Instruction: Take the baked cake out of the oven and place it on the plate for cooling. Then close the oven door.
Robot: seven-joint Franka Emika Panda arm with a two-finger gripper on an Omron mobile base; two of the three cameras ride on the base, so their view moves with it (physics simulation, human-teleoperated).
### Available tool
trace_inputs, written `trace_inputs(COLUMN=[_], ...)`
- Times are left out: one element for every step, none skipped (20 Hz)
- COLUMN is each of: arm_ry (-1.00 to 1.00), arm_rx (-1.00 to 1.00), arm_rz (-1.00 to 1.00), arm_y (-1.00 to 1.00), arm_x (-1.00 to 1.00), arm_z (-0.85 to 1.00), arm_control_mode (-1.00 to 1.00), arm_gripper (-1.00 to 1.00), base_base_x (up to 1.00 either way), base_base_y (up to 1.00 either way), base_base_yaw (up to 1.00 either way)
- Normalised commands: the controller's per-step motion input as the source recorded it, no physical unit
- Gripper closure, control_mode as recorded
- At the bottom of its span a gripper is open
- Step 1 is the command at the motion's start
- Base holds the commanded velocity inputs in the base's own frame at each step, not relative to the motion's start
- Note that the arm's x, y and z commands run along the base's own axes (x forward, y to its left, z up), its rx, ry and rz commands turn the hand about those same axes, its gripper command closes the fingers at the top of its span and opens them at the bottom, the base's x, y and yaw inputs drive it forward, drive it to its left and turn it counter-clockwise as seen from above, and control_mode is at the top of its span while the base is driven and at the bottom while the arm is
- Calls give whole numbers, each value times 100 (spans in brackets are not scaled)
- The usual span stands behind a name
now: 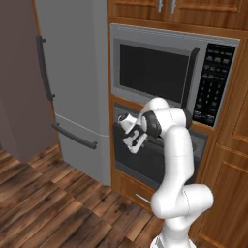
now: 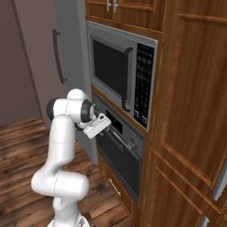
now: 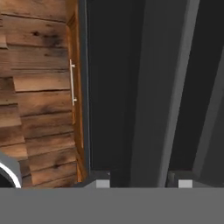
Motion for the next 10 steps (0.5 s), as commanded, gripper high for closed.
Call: trace_inputs(arm_ry=[31, 30, 30, 30, 30, 29, 27, 25, 27, 27], arm_rx=[0, 0, 0, 0, 0, 0, 0, 0, 0, 0], arm_rz=[-5, -3, 0, 0, 0, 0, 0, 0, 0, 0], arm_y=[59, 66, 74, 75, 74, 74, 74, 76, 76, 76], arm_x=[-61, -65, -73, -74, -74, -69, -56, -44, -40, -39], arm_z=[-100, -100, -100, -100, -100, -100, -90, -80, -78, -79], arm_control_mode=[-100, -100, -100, -100, -100, -100, -100, -100, -100, -100], arm_gripper=[100, 100, 100, 100, 100, 100, 100, 100, 100, 100], base_base_x=[0, 0, 0, 0, 0, 0, 0, 0, 0, 0], base_base_y=[0, 0, 0, 0, 0, 0, 0, 0, 0, 0], base_base_yaw=[0, 0, 0, 0, 0, 0, 0, 0, 0, 0])
